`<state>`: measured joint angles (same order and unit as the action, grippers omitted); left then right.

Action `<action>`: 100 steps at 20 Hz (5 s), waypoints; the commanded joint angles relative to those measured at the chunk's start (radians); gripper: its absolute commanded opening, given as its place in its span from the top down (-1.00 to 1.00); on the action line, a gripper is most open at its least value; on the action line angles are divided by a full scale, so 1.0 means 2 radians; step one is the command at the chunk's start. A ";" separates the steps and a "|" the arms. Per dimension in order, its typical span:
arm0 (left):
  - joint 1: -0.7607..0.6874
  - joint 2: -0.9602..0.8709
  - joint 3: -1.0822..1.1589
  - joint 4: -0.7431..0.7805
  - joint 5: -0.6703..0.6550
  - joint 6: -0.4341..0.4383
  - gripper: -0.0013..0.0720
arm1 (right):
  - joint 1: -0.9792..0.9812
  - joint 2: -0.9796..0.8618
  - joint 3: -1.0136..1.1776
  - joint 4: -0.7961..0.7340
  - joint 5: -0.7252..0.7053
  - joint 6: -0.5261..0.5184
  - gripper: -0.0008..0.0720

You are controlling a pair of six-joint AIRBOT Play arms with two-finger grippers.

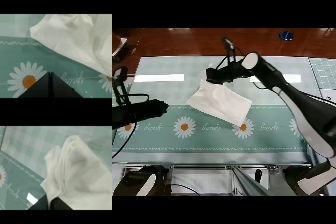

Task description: Fold the shirts.

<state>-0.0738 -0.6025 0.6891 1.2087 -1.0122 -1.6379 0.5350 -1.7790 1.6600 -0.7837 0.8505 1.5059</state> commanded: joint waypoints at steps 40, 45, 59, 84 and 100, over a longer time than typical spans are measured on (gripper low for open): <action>0.001 -0.023 -0.038 -0.033 0.052 0.002 0.91 | -0.140 0.121 -0.407 0.187 -0.014 -0.097 0.06; 0.001 -0.023 -0.038 -0.042 0.052 0.002 0.91 | -0.128 0.117 -0.332 0.131 0.030 -0.106 0.93; 0.001 -0.023 -0.038 -0.041 0.052 0.020 0.91 | -0.278 0.304 -0.034 -0.134 0.275 0.043 0.93; 0.001 -0.023 -0.097 -0.082 0.153 0.029 0.91 | -0.733 0.570 -0.248 -0.502 0.503 0.052 0.93; 0.010 -0.118 0.198 -0.081 0.135 0.095 0.91 | -0.733 0.422 -0.137 -0.189 0.403 0.109 0.92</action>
<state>-0.0677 -0.7444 0.8387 1.0462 -0.6804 -1.4876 -0.9306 -0.8097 1.2102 -1.6627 1.7687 1.7088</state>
